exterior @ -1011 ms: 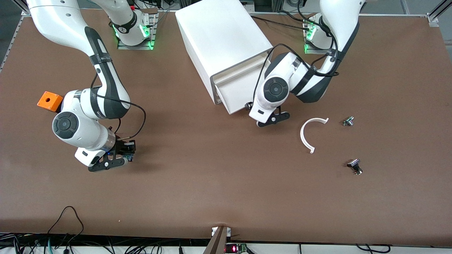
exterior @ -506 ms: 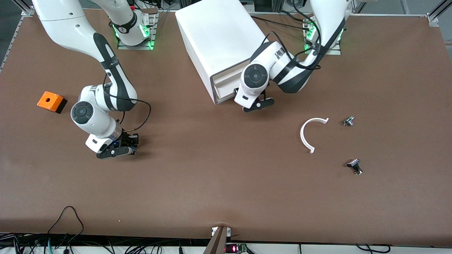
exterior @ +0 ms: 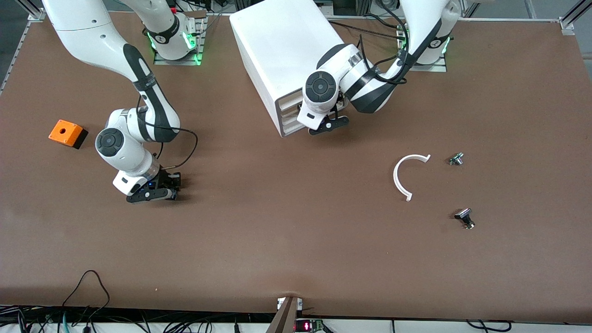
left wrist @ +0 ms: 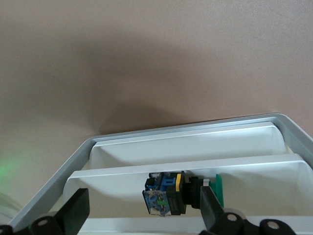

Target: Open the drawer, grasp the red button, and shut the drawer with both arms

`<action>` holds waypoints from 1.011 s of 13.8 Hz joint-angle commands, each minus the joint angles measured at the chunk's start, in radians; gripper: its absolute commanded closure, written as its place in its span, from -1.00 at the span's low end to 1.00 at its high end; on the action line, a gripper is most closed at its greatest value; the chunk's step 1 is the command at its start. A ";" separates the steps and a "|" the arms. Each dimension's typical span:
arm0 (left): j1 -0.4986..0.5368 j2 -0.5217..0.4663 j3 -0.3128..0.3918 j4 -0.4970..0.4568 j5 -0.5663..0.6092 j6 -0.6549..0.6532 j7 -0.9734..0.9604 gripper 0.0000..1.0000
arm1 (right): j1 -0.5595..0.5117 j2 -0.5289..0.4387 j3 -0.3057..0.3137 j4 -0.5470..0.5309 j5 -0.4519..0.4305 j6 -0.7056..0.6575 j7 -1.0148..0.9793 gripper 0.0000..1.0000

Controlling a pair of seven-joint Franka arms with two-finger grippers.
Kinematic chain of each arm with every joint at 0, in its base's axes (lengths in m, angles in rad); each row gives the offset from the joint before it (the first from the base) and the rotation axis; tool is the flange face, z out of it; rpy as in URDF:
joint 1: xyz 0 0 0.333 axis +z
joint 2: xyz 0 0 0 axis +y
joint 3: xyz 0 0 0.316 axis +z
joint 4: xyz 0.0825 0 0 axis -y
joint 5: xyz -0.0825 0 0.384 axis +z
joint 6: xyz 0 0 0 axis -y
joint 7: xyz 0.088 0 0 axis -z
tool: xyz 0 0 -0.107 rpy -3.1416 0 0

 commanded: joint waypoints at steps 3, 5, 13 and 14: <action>0.022 -0.034 -0.006 -0.004 0.016 -0.021 0.007 -1.00 | -0.009 -0.029 0.004 -0.017 0.012 0.013 -0.011 -0.52; 0.063 -0.036 -0.006 0.020 0.019 -0.038 0.025 -1.00 | -0.009 -0.035 0.004 -0.011 0.012 0.011 -0.014 -0.98; 0.278 -0.044 0.000 0.183 0.114 -0.152 0.388 -1.00 | -0.010 -0.102 -0.048 0.157 0.009 -0.246 -0.025 -0.98; 0.284 -0.044 -0.002 0.206 0.169 -0.170 0.442 -1.00 | -0.009 -0.119 -0.061 0.171 0.009 -0.283 -0.028 -0.98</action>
